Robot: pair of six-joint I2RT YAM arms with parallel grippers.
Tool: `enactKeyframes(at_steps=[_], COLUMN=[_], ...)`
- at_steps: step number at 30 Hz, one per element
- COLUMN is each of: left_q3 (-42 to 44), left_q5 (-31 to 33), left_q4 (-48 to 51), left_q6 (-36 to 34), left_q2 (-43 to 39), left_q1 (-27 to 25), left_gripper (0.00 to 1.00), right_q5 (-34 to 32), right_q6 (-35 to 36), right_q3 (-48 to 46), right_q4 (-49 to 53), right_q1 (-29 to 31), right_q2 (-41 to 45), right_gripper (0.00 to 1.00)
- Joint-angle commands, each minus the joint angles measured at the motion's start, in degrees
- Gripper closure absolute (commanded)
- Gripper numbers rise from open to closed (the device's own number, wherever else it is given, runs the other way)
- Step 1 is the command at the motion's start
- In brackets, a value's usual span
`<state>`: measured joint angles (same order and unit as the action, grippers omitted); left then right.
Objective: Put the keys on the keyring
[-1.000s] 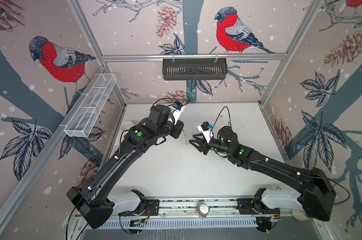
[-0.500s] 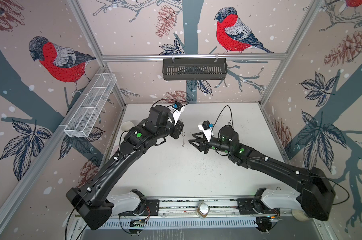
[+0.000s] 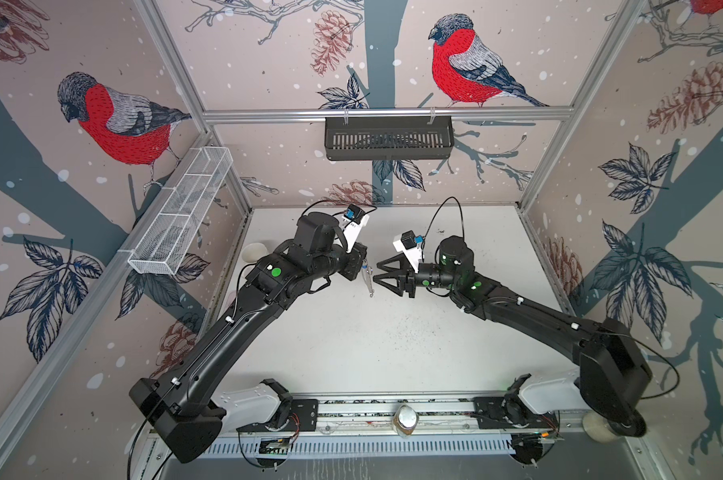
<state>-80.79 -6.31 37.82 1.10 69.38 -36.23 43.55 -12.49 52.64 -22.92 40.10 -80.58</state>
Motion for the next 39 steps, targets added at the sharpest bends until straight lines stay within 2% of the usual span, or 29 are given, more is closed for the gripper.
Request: enactKeyframes(at_steps=[1,19,39], left_q3=[0.13,0.37,1.13], left_q5=[-1.08,-1.60,-1.25], left_q4=[-3.06,-3.46,-4.18], left_q6=[-0.14,-0.05,-0.05], left_q2=[-0.55,-1.61,-2.63], left_q1=[0.03,0.02,0.02], left_gripper=[1.00,1.00,1.00], right_q5=[5.04,7.86,11.73], right_q6=[-1.25,-5.08,-8.25], right_q3=[0.90,2.72,4.31], right_q4=[-3.43,-7.73,-11.79], right_q1=[-0.08,-1.07,-0.02], right_q2=[-0.80,-4.77,-7.42], right_gripper=[0.44,0.43,0.53])
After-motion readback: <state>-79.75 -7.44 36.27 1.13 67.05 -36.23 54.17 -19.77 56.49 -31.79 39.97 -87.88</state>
